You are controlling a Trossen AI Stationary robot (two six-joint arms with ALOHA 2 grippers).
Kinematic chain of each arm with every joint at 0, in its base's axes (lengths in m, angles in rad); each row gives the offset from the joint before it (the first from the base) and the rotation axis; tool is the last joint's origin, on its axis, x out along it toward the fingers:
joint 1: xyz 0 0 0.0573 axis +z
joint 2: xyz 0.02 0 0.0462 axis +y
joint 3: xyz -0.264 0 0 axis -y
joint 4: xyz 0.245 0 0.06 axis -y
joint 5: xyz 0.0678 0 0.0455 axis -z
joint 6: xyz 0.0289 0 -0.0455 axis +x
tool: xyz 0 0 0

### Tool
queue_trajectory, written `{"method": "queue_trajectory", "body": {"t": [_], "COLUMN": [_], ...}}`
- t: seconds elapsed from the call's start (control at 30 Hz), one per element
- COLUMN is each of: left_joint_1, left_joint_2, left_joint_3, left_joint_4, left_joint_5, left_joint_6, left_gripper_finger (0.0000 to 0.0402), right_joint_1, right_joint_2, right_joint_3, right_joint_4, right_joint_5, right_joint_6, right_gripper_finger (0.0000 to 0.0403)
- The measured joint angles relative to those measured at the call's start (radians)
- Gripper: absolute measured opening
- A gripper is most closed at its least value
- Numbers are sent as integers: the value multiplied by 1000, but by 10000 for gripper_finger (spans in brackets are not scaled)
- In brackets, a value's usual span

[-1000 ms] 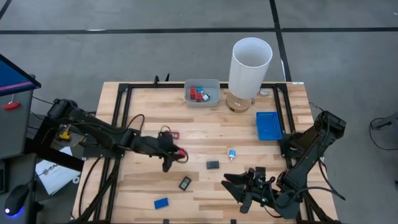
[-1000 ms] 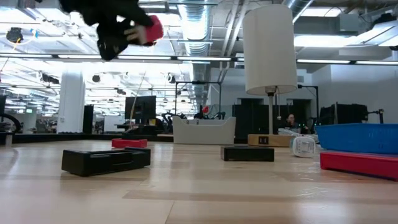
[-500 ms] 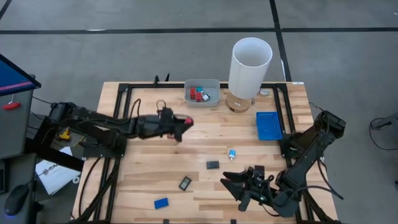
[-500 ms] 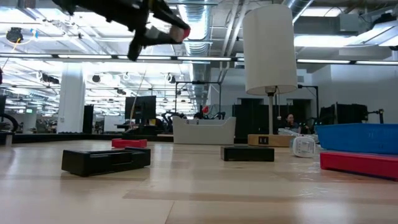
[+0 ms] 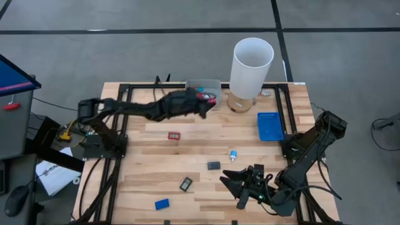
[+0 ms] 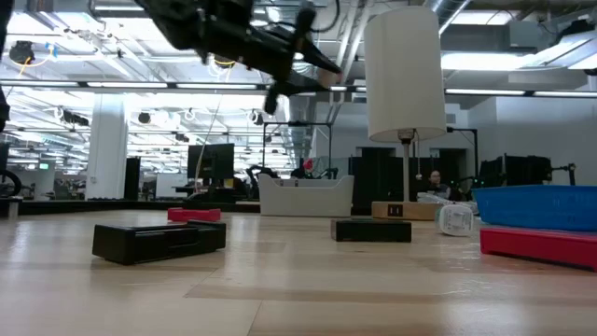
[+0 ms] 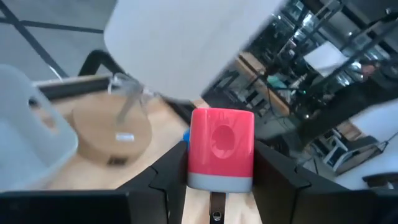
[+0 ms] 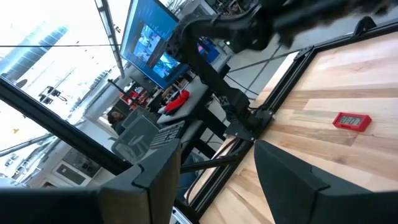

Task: Pick & Place Office items
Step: Put the pink charger adapter into the gray bin

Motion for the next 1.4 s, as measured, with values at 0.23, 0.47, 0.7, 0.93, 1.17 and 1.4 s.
{"method": "queue_trajectory", "body": {"t": [0.23, 0.47, 0.7, 0.93, 1.17, 1.4], "left_joint_1": [136, 221, 228, 211, 178, 169], "left_joint_2": [146, 211, 247, 314, 365, 365], "left_joint_3": [251, 413, 437, 436, 436, 436], "left_joint_4": [-157, -354, -458, -518, -533, -565], "left_joint_5": [48, 44, -26, -35, -92, -219], "left_joint_6": [-5, -7, 2, 15, 61, 175], "left_gripper_finger": [136, 136, 136, 136, 135, 135], "right_joint_1": [0, 0, 0, 0, 0, 0], "right_joint_2": [0, 0, 0, 0, 0, 0], "right_joint_3": [0, 0, 0, 0, 0, 0], "right_joint_4": [3, 0, 0, 0, 0, 0], "right_joint_5": [0, 2, 2, 2, 2, 3], "right_joint_6": [20, 20, 20, 20, 20, 20], "right_gripper_finger": [198, 198, 198, 198, 198, 198]}}
